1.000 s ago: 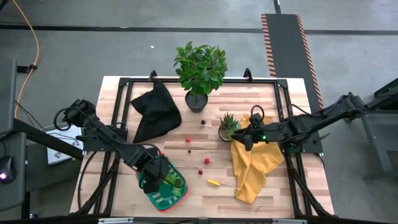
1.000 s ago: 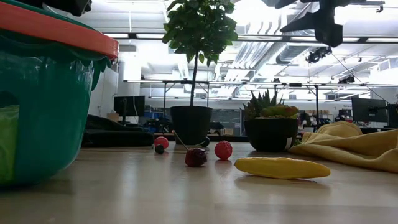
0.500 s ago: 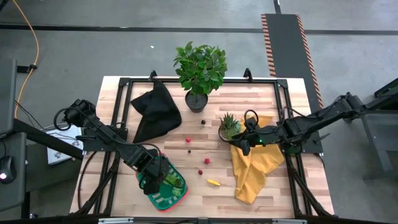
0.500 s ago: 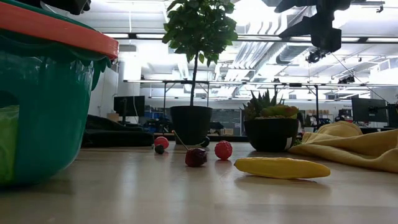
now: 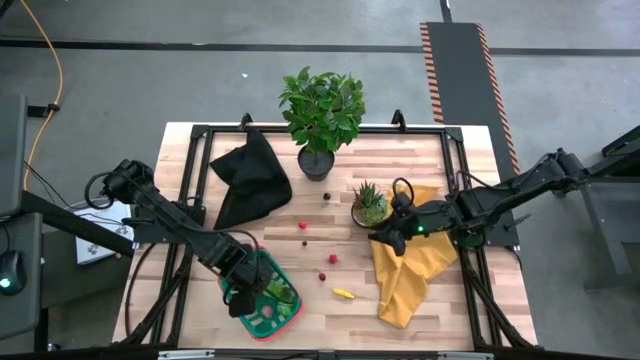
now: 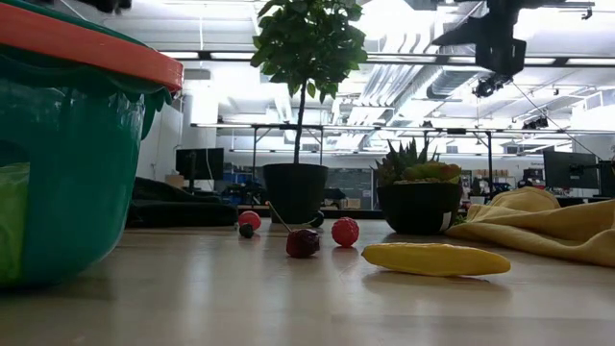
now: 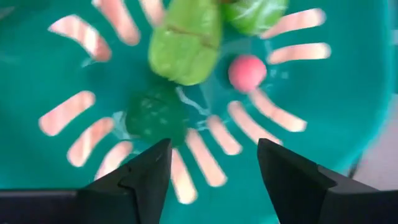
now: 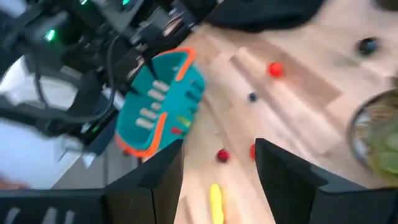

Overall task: Pick and placing Produce into tupperware
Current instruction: Put the yellow corn into the blue basket

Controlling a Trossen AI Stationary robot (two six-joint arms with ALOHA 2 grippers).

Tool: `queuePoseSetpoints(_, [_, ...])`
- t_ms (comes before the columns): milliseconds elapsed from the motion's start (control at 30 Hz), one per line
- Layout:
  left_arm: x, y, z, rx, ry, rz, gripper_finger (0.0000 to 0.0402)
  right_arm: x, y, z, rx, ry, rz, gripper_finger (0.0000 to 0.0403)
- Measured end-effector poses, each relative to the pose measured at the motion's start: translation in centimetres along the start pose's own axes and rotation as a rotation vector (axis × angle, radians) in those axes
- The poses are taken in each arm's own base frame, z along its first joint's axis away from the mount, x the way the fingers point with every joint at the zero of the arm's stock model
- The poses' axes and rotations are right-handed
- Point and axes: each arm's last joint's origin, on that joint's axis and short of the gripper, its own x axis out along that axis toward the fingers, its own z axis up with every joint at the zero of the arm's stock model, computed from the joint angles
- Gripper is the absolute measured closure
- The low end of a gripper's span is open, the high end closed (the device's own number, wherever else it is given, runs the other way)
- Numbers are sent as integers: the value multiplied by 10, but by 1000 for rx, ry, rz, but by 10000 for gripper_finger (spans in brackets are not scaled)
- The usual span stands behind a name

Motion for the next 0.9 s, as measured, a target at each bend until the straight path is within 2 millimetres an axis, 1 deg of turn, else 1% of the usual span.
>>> queuePoseSetpoints(100, [-9,-6,4,4,-9,-30,188,0,3,0,-39,32,61,215])
queuePoseSetpoints(200, [-23,-14,8,7,-34,-47,203,-1,7,2,-88,30,109,215])
queuePoseSetpoints(367, [-52,-18,16,-58,-92,8,232,0,5,5,-152,41,129,215])
queuePoseSetpoints(433, [-67,-15,21,-101,-120,50,244,1,2,8,-168,65,147,215])
queuePoseSetpoints(567, [-96,-9,33,-182,-233,134,266,3,-5,16,-194,111,181,215])
queuePoseSetpoints(733, [-123,4,41,-248,-296,224,288,3,-15,21,-201,171,172,215])
queuePoseSetpoints(833, [-138,14,38,-274,-330,255,295,1,-9,28,-217,184,156,215])
queuePoseSetpoints(900, [-149,21,32,-284,-356,281,299,0,-2,31,-244,202,129,215])
